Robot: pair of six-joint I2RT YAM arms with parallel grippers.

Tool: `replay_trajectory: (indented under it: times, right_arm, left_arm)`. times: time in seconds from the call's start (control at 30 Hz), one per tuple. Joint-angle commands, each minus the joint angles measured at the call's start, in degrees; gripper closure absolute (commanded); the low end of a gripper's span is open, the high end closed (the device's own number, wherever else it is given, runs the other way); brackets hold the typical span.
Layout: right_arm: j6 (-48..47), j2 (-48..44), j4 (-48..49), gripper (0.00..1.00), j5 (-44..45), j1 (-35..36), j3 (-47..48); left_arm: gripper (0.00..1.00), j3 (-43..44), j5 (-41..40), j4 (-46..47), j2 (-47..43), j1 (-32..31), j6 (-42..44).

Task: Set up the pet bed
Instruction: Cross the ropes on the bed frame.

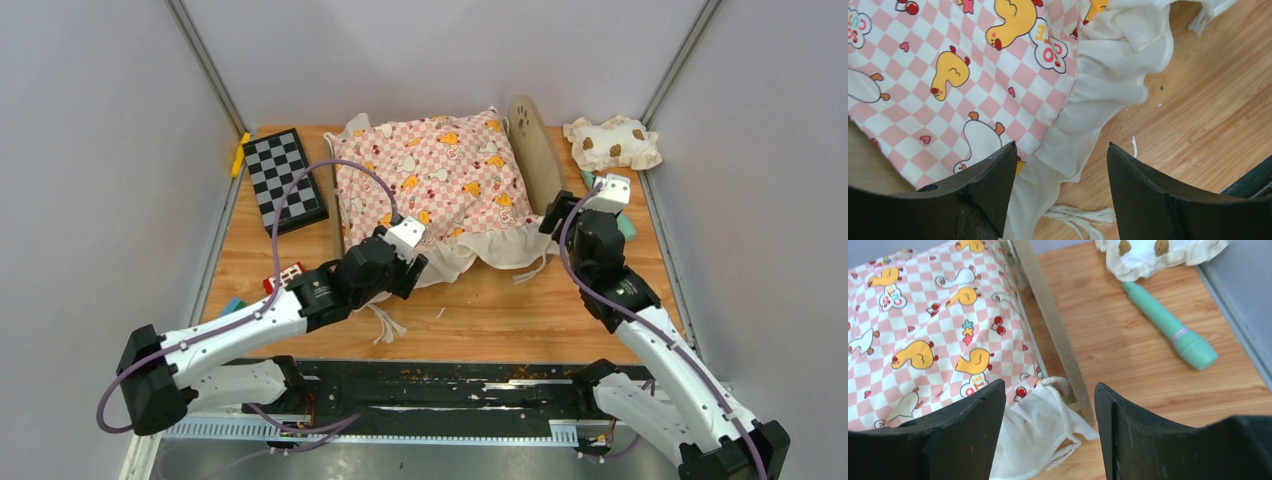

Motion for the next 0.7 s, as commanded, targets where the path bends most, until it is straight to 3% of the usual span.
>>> replay_trajectory:
  times: [0.0, 0.23, 0.33, 0.4, 0.67]
  right_arm:
    - [-6.3, 2.0, -2.1, 0.32, 1.6, -1.4, 5.5]
    - [-11.9, 15.0, -4.9, 0.29, -13.0, -10.0, 15.7]
    - [-12.8, 19.9, -3.8, 0.33, -14.4, -11.0, 17.8]
    - [-12.7, 22.3, -2.7, 0.4, -14.6, -11.2, 18.2]
    - [-4.1, 22.3, 0.1, 0.85, -22.6, -10.5, 15.6]
  left_arm:
    - [0.25, -1.0, -2.6, -1.7, -5.9, -0.1, -2.6]
    - [0.2, -2.2, -5.9, -5.4, -11.2, -0.1, -3.8]
    - [0.18, -2.7, -6.7, -6.5, -12.9, -0.1, -4.1]
    - [0.18, -3.0, -7.1, -7.0, -14.1, -0.1, -4.4]
    - [0.17, -4.1, -7.0, -8.2, -16.3, -0.1, -5.5]
